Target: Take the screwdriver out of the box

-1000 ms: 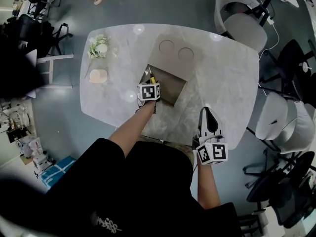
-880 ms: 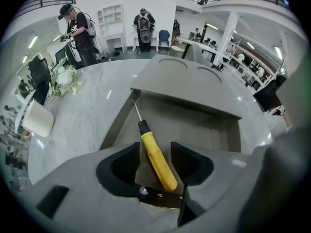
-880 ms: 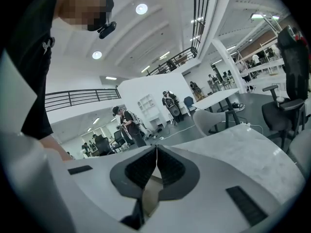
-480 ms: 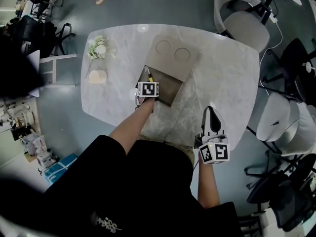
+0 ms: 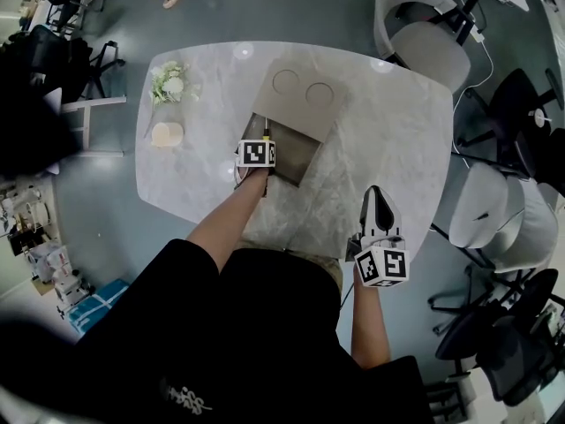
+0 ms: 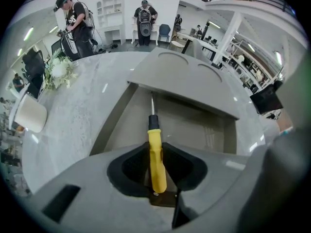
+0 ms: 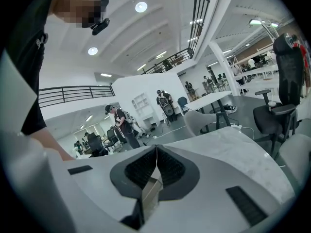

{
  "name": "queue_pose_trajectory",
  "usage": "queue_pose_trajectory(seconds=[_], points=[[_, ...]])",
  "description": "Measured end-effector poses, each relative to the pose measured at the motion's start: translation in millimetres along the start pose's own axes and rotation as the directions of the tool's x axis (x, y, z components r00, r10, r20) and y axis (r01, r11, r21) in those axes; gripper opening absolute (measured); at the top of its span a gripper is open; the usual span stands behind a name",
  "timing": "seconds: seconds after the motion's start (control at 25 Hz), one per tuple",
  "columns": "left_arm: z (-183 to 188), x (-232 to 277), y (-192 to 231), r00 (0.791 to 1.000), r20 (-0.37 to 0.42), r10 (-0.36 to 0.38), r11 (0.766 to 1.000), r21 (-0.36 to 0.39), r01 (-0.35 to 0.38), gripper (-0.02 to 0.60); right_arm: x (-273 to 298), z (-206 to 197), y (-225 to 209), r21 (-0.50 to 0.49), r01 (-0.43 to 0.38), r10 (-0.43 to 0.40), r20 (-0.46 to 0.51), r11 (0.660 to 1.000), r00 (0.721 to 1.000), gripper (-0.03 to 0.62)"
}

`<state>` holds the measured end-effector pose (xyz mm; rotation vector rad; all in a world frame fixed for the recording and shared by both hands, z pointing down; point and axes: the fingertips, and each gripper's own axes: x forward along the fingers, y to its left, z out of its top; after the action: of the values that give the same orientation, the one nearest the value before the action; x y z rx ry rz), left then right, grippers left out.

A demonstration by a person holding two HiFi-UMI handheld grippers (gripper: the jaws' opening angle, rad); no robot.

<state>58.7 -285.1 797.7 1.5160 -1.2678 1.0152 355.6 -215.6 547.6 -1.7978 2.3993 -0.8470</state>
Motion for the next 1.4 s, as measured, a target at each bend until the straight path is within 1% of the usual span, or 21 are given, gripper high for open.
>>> queue_pose_trajectory(seconds=[0.04, 0.12, 0.24, 0.44, 0.6, 0.68, 0.88, 1.0, 1.08, 1.16, 1.24, 1.32, 1.4], points=[[0.0, -1.0, -0.7, 1.000, 0.006, -0.023, 1.000, -0.012, 0.023, 0.094, -1.8, 1.7, 4.4, -0.008, 0.000, 0.000, 0.005, 1.000, 1.000, 0.012], [-2.1, -5.8, -2.7, 0.997, 0.013, -0.075, 0.995, -0.063, 0.076, 0.092, -6.2, 5.4, 14.5, -0.023, 0.000, 0.001, 0.018, 1.000, 1.000, 0.012], [-3.7, -12.5, -5.9, 0.987, 0.031, -0.155, 0.976, -0.150, 0.158, 0.091, -12.1, 7.7, 31.8, -0.039, 0.000, 0.002, 0.038, 0.999, 0.999, 0.012], [-3.9, -26.2, -8.3, 0.962, 0.075, -0.261, 0.945, -0.185, 0.271, 0.091, -21.9, 0.3, 72.2, -0.063, -0.002, 0.006, 0.062, 0.998, 0.998, 0.012], [-9.0, -33.4, -8.5, 0.944, 0.087, -0.317, 0.918, -0.221, 0.329, 0.091, -27.8, -9.4, 100.3, -0.071, -0.001, 0.006, 0.069, 0.997, 0.998, 0.012], [-12.3, -36.2, -7.0, 0.938, 0.086, -0.335, 0.913, -0.218, 0.346, 0.091, -31.9, -14.0, 114.0, -0.069, 0.004, 0.002, 0.076, 0.998, 0.997, 0.012], [-26.2, -44.9, 0.3, 0.928, 0.073, -0.366, 0.910, -0.181, 0.373, 0.091, -43.7, -30.1, 135.2, -0.070, 0.033, -0.027, 0.081, 0.997, 0.996, 0.012], [-33.6, -56.0, 5.1, 0.924, 0.076, -0.376, 0.917, -0.116, 0.383, 0.091, -50.0, -38.1, 142.7, -0.081, 0.050, -0.044, 0.078, 0.995, 0.996, 0.012], [-37.0, -68.9, 7.5, 0.915, 0.087, -0.394, 0.912, -0.086, 0.401, 0.091, -55.8, -39.7, 147.7, -0.090, 0.064, -0.056, 0.086, 0.994, 0.995, 0.012], [-41.0, -85.0, 9.8, 0.902, 0.105, -0.419, 0.902, -0.067, 0.427, 0.091, -61.6, -39.6, 154.6, -0.106, 0.071, -0.061, 0.093, 0.992, 0.994, 0.012], [-46.4, -104.3, 13.0, 0.885, 0.127, -0.449, 0.887, -0.058, 0.458, 0.091, -67.2, -40.8, 163.9, -0.118, 0.081, -0.069, 0.100, 0.990, 0.993, 0.012], [-53.7, -127.4, 15.2, 0.861, 0.152, -0.486, 0.865, -0.054, 0.498, 0.091, -72.3, -41.2, 177.4, -0.139, 0.088, -0.073, 0.105, 0.986, 0.992, 0.012], [-61.1, -150.9, 16.1, 0.837, 0.176, -0.517, 0.849, -0.017, 0.528, 0.091, -74.9, -42.5, 192.6, -0.169, 0.090, -0.073, 0.103, 0.982, 0.992, 0.012]])
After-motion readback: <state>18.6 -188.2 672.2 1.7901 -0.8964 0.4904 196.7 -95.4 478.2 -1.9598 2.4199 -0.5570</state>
